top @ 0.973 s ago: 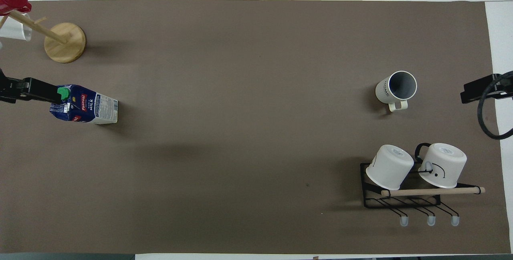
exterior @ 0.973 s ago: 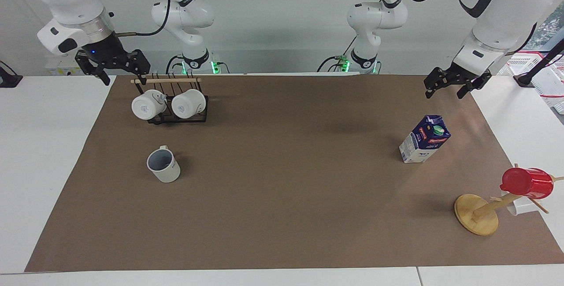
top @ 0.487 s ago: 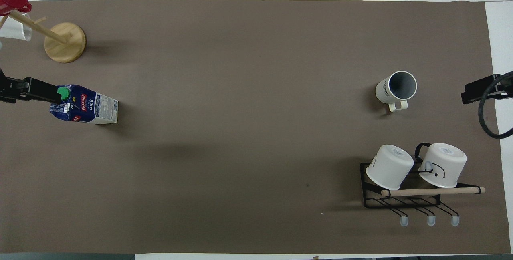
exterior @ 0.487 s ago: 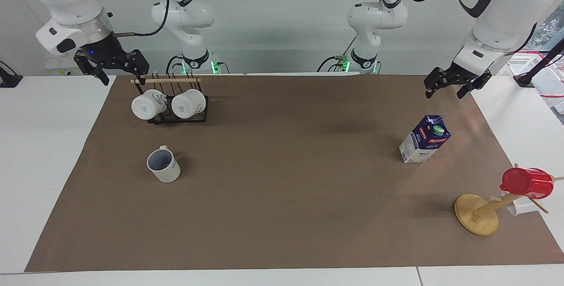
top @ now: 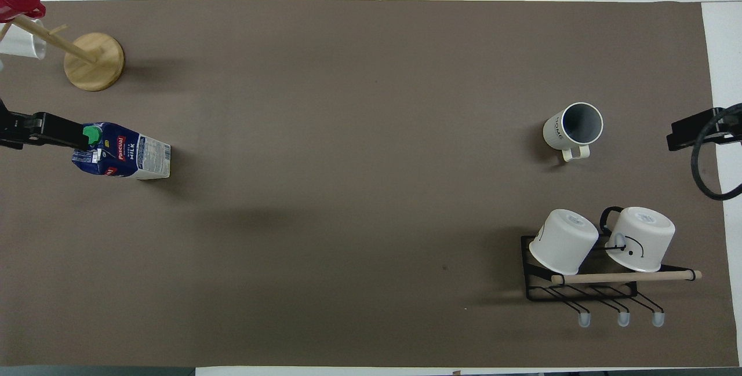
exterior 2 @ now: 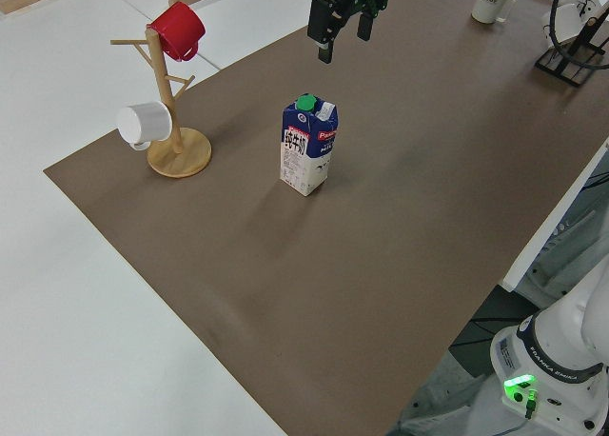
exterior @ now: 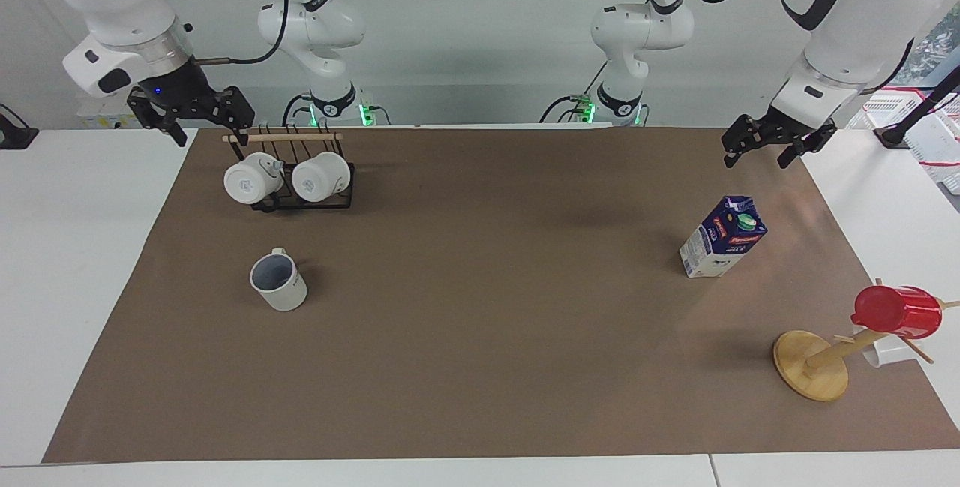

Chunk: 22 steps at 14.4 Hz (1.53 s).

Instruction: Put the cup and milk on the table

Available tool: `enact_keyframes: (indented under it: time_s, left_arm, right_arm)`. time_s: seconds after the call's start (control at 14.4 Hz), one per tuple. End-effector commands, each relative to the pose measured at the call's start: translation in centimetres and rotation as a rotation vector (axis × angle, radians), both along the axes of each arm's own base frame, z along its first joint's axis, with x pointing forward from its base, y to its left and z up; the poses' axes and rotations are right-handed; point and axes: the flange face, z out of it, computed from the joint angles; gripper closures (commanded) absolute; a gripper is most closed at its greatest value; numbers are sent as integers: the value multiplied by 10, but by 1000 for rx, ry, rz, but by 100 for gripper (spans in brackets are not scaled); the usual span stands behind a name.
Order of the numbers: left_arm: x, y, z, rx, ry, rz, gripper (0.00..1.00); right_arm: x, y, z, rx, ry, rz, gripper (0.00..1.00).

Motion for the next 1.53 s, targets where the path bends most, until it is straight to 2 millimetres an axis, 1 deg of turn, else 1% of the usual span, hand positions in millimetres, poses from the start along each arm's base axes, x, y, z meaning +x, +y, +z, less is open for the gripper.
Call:
enact_keyframes:
  time_s: [0.0, 0.07, 0.21, 0.35, 0.42, 0.49, 0.63, 0.76, 0.83, 0.9, 0.97, 1.11, 1.18, 1.25, 1.32, 1.39, 1.46]
  left_arm:
    - [-6, 3, 2, -20, -18, -10, 0]
    - [-6, 3, 2, -20, -16, -10, 0]
    - [-6, 3, 2, -20, -16, -10, 0]
    - [-6, 3, 2, -20, -18, -10, 0]
    - [-6, 3, 2, -20, -16, -10, 0]
    - [-6, 3, 2, -20, -15, -10, 0]
    - [-6, 4, 2, -20, -13, -4, 0]
    - [-8, 5, -2, -19, -12, -4, 0]
    - [-8, 10, -4, -19, -16, 10, 0]
    - [-7, 22, -7, -17, -27, 30, 0]
    - [-7, 24, -11, -18, -49, 32, 0]
    - [-8, 27, -28, -20, -70, 39, 0]
    - [-5, 27, -33, -19, -86, 39, 0]
    - [-2, 28, -43, -19, -95, 43, 0]
    - [0, 28, -54, -19, -110, 46, 0]
    - [2, 28, -65, -18, -116, 48, 0]
    - [2, 29, -76, -18, -127, 62, 0]
  right_arm:
    - [2, -5, -11, 17, -72, 20, 0]
    - [7, -5, -20, 14, -134, 54, 0]
    - [8, -6, -54, 15, -105, 118, 0]
    - [23, -6, -81, 16, -95, 151, 0]
    - [31, -11, -92, 15, -104, 191, 0]
    - [42, -21, -110, 13, -116, 229, 0]
    - [58, -29, -148, 7, -148, 299, 0]
    - [70, -38, -187, -4, -191, 324, 0]
    - [77, -36, -202, 20, -204, 309, 0]
    - [80, -34, -214, 58, -207, 283, 0]
    - [84, -35, -229, 84, -206, 262, 0]
    - [86, -35, -244, 91, -199, 259, 0]
    - [88, -33, -255, 90, -194, 275, 0]
    - [91, -34, -269, 88, -189, 299, 0]
    - [89, -33, -273, 91, -179, 314, 0]
    - [88, -31, -273, 94, -168, 320, 0]
    - [85, -31, -277, 96, -161, 353, 13]
